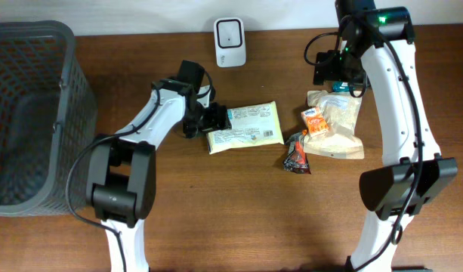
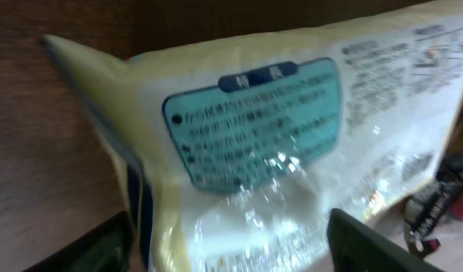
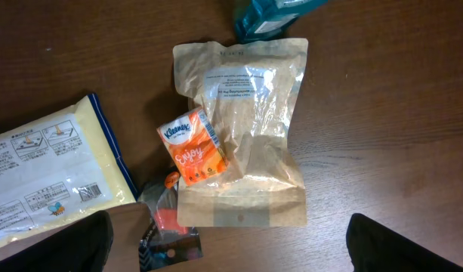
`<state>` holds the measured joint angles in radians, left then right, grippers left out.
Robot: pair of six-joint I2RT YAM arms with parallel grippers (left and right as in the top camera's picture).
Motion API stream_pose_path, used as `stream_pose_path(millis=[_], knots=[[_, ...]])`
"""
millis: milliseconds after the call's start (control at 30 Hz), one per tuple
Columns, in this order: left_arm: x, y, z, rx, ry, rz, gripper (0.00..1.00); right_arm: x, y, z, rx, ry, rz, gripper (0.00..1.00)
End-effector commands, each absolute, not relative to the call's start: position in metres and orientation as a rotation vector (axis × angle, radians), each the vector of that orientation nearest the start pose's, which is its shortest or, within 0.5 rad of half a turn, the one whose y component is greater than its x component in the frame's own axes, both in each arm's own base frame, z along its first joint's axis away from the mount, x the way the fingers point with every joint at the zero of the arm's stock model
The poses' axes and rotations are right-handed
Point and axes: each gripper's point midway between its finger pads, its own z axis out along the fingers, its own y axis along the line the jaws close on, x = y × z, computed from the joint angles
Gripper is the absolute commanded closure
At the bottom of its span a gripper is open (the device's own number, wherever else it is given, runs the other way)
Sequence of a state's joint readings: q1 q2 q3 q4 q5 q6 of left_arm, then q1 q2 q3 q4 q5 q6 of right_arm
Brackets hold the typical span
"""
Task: Scan the item barcode
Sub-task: 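Grasp the left edge of the wet-wipes pack with the left gripper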
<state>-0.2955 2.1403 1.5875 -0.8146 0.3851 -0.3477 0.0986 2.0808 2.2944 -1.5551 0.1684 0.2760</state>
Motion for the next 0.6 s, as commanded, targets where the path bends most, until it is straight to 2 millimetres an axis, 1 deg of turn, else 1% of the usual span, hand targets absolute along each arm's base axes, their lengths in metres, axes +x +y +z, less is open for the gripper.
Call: stream_pose_path(millis=[0,33,67,100,133,167,200,233,333,400,467,500,567], knots=[[0.410,-0.194,-0.008,-0.120,3.064,-0.636,0.36,0.432,0.010,0.228,0.279,2.832,-0.197,0.01],[0.412,-0.193,-0.015,-0.121,3.064,-0.630,0.53,0.432,0.010,0.228,0.279,2.832,-0.196,0.02],[0.413,-0.193,-0.020,-0.122,3.067,-0.628,0.66,0.432,0.010,0.228,0.279,2.832,-0.196,0.01],[0.413,-0.193,-0.025,-0.123,3.072,-0.626,0.78,0.432,0.010,0.228,0.279,2.832,-0.196,0.01],[0.413,-0.192,-0.029,-0.126,3.076,-0.607,0.85,0.432,0.010,0.228,0.279,2.832,-0.197,0.02],[0.414,-0.185,-0.033,-0.132,3.079,-0.550,0.98,0.432,0.010,0.228,0.279,2.832,-0.196,0.01],[0.415,-0.178,-0.035,-0.135,3.081,-0.487,1.00,0.432,0.010,0.228,0.279,2.832,-0.196,0.01],[0.416,-0.174,-0.034,-0.118,3.078,-0.447,1.00,0.432,0.010,0.228,0.279,2.832,-0.196,0.01],[0.424,-0.158,-0.018,-0.095,3.069,-0.322,1.00,0.432,0.010,0.228,0.279,2.832,-0.197,0.02],[0.437,-0.139,0.014,-0.118,3.038,-0.175,1.00,0.432,0.010,0.228,0.279,2.832,-0.197,0.02],[0.449,-0.124,0.046,-0.134,2.987,-0.065,1.00,0.432,0.010,0.228,0.279,2.832,-0.196,0.01],[0.456,-0.116,0.064,-0.141,2.951,-0.004,1.00,0.432,0.010,0.228,0.279,2.832,-0.196,0.02],[0.470,-0.102,0.109,-0.114,2.857,0.112,1.00,0.432,0.010,0.228,0.279,2.832,-0.197,0.02]])
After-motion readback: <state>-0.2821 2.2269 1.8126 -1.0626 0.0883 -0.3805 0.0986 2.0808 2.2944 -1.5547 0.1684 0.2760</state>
